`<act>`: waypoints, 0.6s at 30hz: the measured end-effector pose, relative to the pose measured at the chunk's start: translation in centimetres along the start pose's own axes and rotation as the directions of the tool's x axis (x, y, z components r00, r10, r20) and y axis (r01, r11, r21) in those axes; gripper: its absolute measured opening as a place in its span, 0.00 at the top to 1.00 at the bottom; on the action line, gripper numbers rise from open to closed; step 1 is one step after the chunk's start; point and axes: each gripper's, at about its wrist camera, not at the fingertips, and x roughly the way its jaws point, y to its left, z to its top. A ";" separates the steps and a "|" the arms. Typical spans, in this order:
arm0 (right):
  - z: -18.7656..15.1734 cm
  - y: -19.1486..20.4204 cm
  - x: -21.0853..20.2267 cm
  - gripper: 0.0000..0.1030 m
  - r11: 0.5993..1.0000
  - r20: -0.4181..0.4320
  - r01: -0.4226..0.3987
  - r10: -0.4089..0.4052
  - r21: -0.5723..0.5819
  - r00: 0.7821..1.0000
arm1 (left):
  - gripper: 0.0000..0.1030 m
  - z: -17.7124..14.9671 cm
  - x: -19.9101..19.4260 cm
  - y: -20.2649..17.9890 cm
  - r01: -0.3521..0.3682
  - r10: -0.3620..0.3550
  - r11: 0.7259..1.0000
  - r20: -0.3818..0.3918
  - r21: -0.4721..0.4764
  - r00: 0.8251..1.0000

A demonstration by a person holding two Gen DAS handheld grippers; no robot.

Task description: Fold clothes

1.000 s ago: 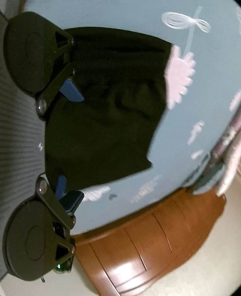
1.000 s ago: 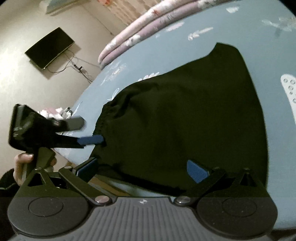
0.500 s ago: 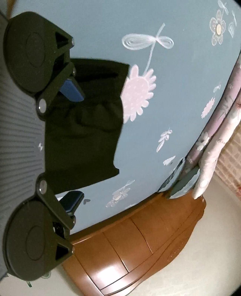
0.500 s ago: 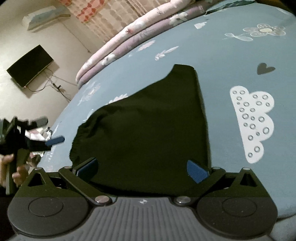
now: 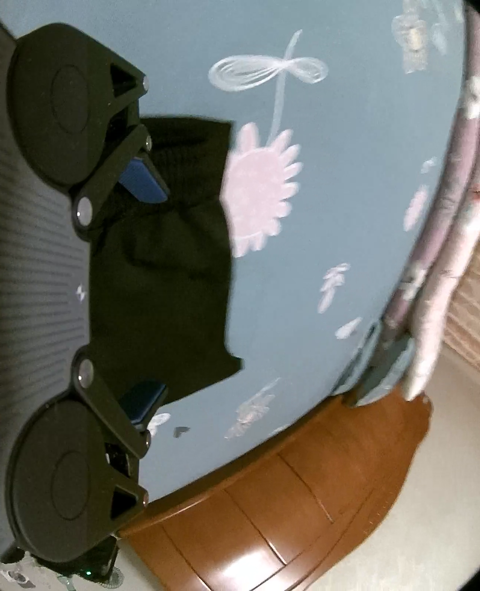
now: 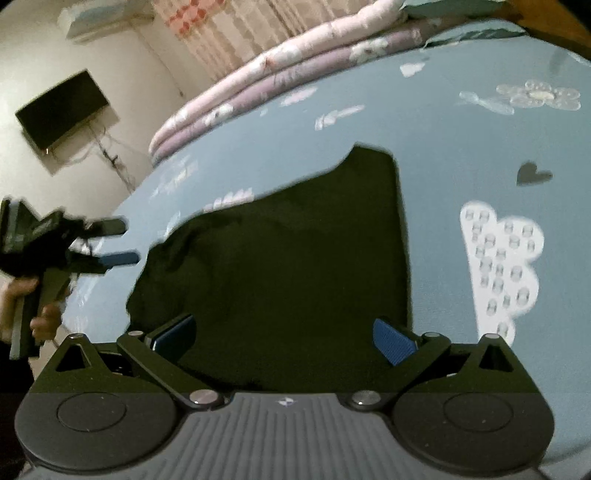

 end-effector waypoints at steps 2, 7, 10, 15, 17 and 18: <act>1.0 -0.9 0.1 0.00 0.999 0.018 -0.011 0.010 0.043 1.000 | 0.01 0.2 -0.7 1.1 -0.001 0.002 0.999 0.020 -0.036 1.000; 2.8 -2.9 1.8 0.00 0.993 -0.007 -0.014 0.015 0.121 1.000 | 0.01 -1.3 -0.8 4.6 -0.022 0.026 0.987 0.022 -0.159 0.999; 3.3 -3.3 2.4 0.00 0.994 -0.013 0.008 -0.006 0.112 1.000 | 0.01 -3.0 0.1 6.3 -0.011 0.012 0.973 0.006 -0.230 1.000; 2.8 -4.6 2.8 0.00 0.989 -0.031 0.006 -0.001 0.150 1.000 | 0.01 -4.4 1.5 8.4 0.010 -0.011 0.953 -0.003 -0.304 1.000; 2.2 -5.3 2.9 0.00 0.984 -0.024 -0.015 0.019 0.180 1.000 | 0.01 -4.2 1.6 8.9 0.040 -0.040 0.944 0.006 -0.327 0.999; 2.1 -5.5 2.9 0.00 0.982 -0.011 -0.029 0.032 0.189 0.999 | 0.01 -4.1 1.7 9.1 0.052 -0.052 0.941 0.009 -0.334 0.999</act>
